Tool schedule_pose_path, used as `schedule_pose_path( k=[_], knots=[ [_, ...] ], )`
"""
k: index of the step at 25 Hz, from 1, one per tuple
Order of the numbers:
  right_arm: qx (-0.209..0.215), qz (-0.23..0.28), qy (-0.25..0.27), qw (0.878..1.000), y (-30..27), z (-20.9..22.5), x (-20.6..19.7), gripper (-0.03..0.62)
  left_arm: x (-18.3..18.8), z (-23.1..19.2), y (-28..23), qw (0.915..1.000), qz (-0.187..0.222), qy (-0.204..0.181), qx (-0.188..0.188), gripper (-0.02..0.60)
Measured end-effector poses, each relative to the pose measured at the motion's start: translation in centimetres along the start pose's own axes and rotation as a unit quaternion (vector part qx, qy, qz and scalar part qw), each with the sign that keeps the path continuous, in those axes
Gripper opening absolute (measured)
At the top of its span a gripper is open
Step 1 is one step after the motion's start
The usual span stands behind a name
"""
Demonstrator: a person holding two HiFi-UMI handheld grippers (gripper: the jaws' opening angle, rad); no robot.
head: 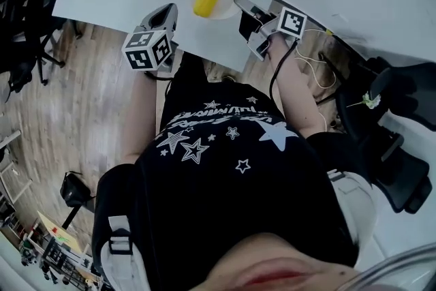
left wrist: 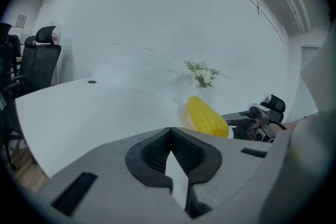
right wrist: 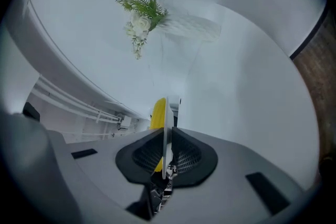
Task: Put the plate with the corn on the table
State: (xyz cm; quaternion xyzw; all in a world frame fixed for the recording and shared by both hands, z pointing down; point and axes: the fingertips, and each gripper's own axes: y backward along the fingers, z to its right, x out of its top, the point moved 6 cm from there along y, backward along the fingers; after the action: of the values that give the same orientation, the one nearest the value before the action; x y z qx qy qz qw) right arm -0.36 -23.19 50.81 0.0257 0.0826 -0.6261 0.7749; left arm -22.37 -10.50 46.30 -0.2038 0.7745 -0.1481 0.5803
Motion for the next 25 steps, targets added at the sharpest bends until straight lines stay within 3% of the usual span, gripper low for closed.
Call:
schedule_pose_path(
  k=[11,25],
  knots=[
    [-0.01,0.072,-0.002,0.997,-6.7,1.2,3.9,0.032,6.3,-7.6,-8.1,0.9957,-0.041,-0.036,-0.075,0.006],
    [-0.047,0.142,-0.018,0.989,-10.7,5.2,6.5,0.032,8.7,-12.2,-16.7,0.9858,-0.089,-0.053,-0.132,0.006]
  ],
)
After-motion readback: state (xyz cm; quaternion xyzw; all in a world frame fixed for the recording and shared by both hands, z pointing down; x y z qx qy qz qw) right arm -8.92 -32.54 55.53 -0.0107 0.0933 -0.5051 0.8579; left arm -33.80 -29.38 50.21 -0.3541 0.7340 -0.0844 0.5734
